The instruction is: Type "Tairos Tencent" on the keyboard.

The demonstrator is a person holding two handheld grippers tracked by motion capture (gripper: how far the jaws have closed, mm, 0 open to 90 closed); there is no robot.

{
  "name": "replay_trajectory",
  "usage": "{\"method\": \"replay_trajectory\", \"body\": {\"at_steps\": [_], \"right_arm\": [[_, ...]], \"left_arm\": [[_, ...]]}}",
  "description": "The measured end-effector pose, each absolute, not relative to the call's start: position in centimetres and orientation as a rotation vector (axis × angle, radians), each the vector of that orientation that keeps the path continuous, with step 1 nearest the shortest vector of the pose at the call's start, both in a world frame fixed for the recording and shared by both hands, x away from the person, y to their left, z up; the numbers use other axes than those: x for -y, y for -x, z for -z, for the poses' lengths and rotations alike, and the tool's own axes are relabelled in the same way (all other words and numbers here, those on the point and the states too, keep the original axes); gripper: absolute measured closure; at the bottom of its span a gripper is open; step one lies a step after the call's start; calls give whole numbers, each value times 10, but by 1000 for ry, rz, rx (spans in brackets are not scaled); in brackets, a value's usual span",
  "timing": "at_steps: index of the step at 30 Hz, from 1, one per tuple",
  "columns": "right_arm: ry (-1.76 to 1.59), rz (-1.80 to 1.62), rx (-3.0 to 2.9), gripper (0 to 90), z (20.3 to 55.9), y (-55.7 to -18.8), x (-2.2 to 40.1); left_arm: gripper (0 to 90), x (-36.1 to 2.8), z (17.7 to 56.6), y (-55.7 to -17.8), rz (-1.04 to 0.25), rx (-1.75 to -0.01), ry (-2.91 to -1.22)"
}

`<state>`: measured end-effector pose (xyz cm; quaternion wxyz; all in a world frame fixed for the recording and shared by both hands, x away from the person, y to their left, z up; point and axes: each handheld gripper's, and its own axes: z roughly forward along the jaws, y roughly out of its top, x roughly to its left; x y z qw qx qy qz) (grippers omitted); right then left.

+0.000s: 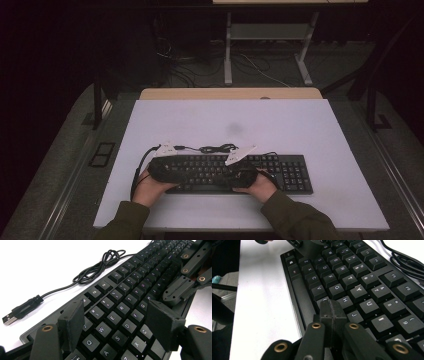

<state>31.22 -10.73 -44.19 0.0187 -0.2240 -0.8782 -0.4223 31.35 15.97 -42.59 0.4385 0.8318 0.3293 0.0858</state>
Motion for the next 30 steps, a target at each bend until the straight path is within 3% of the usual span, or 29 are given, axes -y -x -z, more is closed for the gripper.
{"method": "replay_trajectory", "body": {"at_steps": [17,24,30], "right_arm": [[701,1350,2714,888,438,-313,111],[700,1382,2702,811,436,-314,114],[728,1428,2668,675,434,-316,119]], "left_arm": [[305,-160,425,-313,-217,-825,-2058],[305,-159,425,-314,-217,-824,-2057],[306,-158,425,-315,-219,-812,-2063]]}}
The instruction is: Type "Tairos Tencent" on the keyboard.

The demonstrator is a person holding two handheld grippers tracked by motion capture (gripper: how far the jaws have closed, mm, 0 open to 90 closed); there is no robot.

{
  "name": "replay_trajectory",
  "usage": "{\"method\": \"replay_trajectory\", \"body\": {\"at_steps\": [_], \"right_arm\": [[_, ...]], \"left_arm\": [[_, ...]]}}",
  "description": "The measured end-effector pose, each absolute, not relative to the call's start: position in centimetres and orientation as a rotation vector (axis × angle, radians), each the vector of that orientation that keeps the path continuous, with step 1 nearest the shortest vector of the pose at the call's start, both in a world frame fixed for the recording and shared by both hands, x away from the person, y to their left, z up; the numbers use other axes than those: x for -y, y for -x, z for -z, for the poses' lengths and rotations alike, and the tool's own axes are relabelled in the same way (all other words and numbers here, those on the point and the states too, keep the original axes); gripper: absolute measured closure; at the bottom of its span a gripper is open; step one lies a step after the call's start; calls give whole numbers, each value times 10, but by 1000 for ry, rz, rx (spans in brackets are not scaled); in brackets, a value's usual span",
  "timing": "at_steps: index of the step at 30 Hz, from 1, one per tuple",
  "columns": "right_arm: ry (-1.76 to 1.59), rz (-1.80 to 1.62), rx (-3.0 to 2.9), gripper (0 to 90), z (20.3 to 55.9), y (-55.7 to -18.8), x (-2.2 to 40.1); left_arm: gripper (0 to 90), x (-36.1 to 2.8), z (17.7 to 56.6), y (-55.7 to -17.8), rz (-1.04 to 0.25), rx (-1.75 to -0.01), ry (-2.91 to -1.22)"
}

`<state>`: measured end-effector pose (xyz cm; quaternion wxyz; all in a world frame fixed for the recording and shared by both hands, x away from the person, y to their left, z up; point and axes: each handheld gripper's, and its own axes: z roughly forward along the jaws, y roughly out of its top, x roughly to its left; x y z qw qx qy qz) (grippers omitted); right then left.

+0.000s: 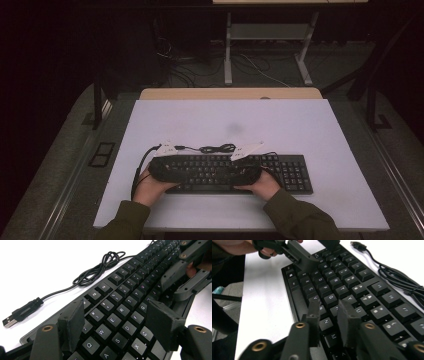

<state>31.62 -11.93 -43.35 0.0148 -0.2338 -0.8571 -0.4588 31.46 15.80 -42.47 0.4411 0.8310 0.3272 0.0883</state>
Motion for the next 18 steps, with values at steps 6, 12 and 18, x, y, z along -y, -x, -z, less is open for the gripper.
{"method": "replay_trajectory", "body": {"at_steps": [6,12,18], "right_arm": [[762,1458,2641,553,432,-318,127],[814,1491,2624,414,431,-322,135],[848,1507,2617,321,432,-323,140]], "left_arm": [[340,-156,423,-317,-213,-806,-2056],[453,-151,422,-318,-204,-786,-2059],[609,-143,421,-320,-181,-750,-2073]]}}
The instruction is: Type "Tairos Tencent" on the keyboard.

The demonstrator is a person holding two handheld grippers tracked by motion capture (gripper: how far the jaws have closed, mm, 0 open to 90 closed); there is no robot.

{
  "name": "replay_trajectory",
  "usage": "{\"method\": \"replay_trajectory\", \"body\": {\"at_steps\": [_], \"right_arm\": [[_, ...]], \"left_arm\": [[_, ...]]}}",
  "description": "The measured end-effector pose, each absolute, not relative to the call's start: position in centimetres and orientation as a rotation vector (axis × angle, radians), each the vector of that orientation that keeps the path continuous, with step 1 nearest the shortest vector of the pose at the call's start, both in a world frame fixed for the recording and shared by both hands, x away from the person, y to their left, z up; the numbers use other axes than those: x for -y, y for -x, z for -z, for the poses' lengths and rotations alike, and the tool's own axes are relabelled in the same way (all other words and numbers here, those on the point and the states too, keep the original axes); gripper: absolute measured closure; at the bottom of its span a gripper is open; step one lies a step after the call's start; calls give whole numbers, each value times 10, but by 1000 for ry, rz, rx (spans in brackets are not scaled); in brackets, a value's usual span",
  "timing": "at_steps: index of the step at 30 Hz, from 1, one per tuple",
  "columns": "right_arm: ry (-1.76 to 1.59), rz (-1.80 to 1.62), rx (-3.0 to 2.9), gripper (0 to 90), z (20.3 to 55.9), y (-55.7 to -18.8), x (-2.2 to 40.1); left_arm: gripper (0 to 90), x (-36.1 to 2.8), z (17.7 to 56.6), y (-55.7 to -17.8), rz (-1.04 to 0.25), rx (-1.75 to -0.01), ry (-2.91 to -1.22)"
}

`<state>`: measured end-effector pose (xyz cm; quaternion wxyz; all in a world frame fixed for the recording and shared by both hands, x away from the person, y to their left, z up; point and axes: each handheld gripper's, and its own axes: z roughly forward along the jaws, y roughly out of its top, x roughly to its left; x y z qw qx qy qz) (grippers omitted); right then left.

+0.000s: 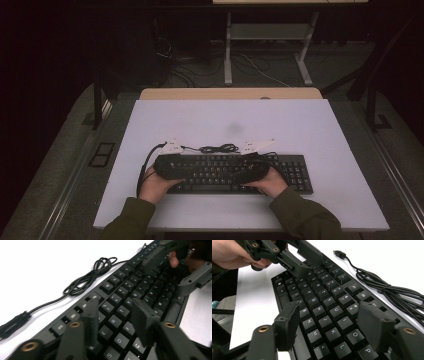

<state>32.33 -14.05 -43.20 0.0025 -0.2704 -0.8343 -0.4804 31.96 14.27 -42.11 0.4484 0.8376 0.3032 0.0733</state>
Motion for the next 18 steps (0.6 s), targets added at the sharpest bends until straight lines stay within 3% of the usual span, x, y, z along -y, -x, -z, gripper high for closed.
{"method": "replay_trajectory", "body": {"at_steps": [11,18], "right_arm": [[881,1549,2601,220,434,-325,151],[884,1560,2588,199,436,-326,154]], "left_arm": [[884,-128,423,-325,-153,-699,-2104],[887,-119,429,-329,-137,-699,-2127]]}}
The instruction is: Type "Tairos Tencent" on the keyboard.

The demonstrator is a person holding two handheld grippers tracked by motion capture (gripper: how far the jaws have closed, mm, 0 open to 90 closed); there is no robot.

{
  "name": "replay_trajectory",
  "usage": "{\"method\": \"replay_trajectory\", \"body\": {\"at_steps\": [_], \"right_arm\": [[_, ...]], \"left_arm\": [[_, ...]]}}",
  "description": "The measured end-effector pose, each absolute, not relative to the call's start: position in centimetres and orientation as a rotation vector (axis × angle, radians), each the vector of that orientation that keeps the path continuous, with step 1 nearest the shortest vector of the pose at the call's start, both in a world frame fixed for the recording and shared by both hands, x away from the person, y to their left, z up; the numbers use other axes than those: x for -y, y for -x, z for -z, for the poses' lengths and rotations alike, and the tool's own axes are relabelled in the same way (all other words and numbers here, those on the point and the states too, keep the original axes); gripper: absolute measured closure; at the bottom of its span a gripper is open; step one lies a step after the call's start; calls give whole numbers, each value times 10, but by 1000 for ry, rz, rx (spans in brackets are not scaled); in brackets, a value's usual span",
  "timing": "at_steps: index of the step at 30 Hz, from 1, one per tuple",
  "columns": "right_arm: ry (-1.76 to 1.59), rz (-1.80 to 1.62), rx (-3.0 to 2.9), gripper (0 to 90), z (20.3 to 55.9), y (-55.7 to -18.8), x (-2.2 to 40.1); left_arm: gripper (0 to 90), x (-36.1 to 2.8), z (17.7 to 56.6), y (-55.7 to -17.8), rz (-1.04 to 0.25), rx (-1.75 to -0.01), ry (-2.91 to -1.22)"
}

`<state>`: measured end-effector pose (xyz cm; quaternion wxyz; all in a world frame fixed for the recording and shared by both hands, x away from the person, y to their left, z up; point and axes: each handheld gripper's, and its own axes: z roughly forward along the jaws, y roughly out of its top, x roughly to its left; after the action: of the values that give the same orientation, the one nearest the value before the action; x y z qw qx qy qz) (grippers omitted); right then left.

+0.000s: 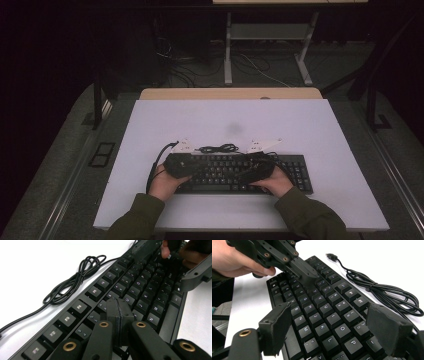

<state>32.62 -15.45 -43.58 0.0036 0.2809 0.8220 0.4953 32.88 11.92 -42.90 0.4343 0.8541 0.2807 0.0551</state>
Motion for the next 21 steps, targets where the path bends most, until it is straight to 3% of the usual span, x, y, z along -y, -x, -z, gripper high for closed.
{"method": "replay_trajectory", "body": {"at_steps": [21], "right_arm": [[-895,-1566,-2545,197,431,-327,162]], "left_arm": [[888,-114,434,-332,-130,-683,-2179]]}}
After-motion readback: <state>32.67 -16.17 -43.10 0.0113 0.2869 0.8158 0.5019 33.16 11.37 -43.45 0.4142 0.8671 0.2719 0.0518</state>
